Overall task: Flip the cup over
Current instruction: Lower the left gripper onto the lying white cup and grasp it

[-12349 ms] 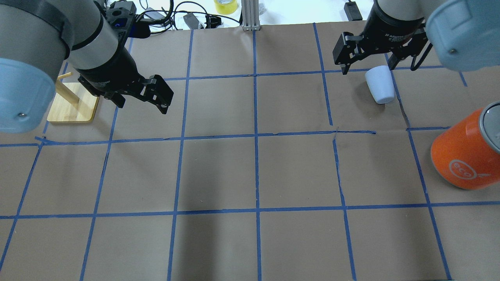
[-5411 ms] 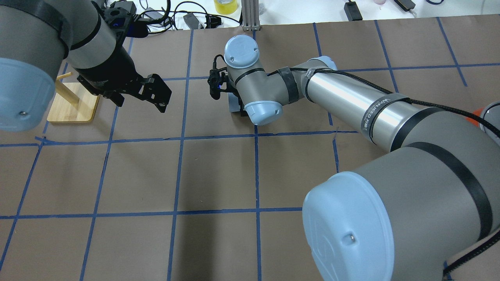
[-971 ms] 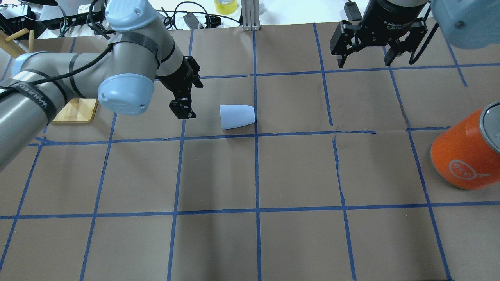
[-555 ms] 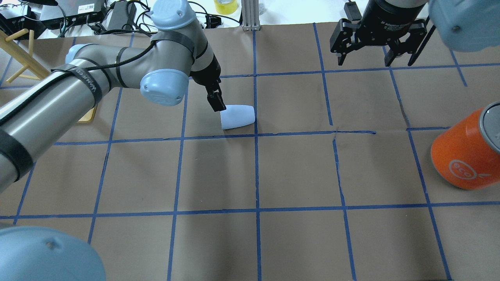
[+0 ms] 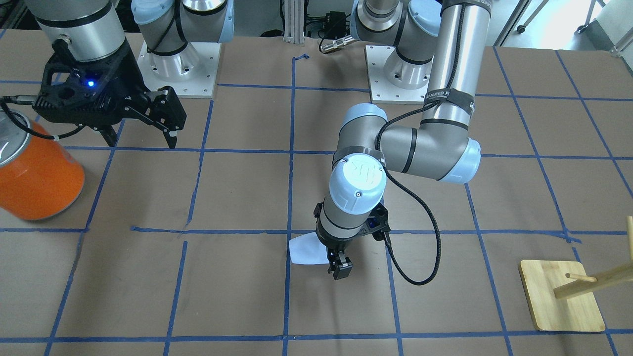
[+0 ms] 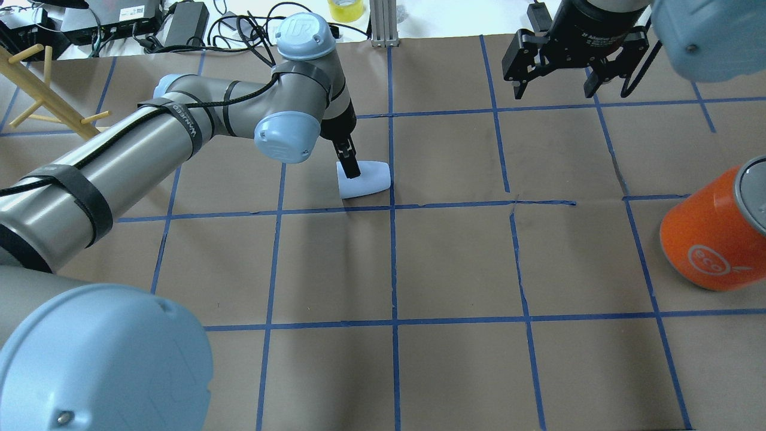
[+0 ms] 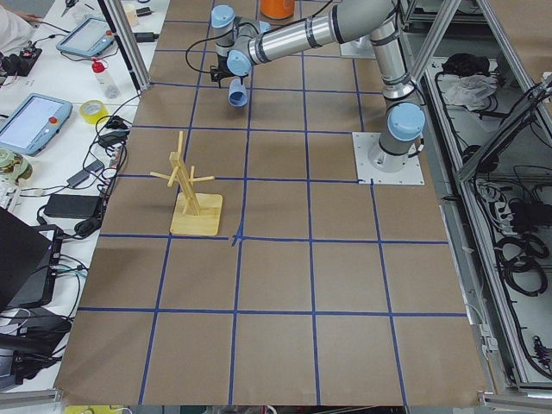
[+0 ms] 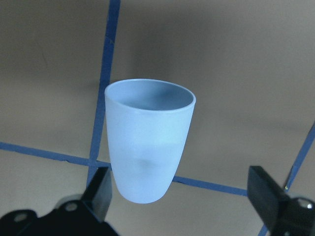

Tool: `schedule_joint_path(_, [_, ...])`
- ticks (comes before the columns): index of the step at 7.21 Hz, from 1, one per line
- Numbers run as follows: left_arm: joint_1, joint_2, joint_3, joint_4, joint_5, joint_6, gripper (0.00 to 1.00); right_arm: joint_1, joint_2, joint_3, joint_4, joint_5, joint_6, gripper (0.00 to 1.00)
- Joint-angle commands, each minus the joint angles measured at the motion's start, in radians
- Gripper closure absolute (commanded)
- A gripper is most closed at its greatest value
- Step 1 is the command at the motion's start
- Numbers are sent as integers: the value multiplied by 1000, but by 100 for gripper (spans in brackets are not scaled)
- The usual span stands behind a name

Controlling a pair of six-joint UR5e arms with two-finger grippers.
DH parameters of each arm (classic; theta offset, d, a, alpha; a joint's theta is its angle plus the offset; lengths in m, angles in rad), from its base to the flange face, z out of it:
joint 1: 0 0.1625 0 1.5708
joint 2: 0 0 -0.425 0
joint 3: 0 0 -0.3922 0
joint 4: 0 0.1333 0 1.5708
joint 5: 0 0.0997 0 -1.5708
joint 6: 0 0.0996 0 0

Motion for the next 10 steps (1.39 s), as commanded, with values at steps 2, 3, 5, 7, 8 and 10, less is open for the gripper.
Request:
schedule_joint_path(2, [-31,-2,-21,1,-4,-12,4,0,-3,0,9,-1,-39,0])
schedule_joint_path(3, [-31,0,-37,-1,-4,-9,4,0,-5,0,9,-7,-39,0])
schedule_joint_path(5, [-30,0,-39,8,19,41,4,0,-5,0,7,-10,-39,0])
schedule_joint_path(7, [-28,-23,-61,24,71,72,4,0,-5,0,7,-10,-36,0])
schedule_joint_path(8, [-28,-26,-70,24,76,70,4,0,-5,0,7,-10,-33,0])
schedule_joint_path(10, [-28,-30,-70,24,74,70,14,0,-5,0,7,-12,-30,0])
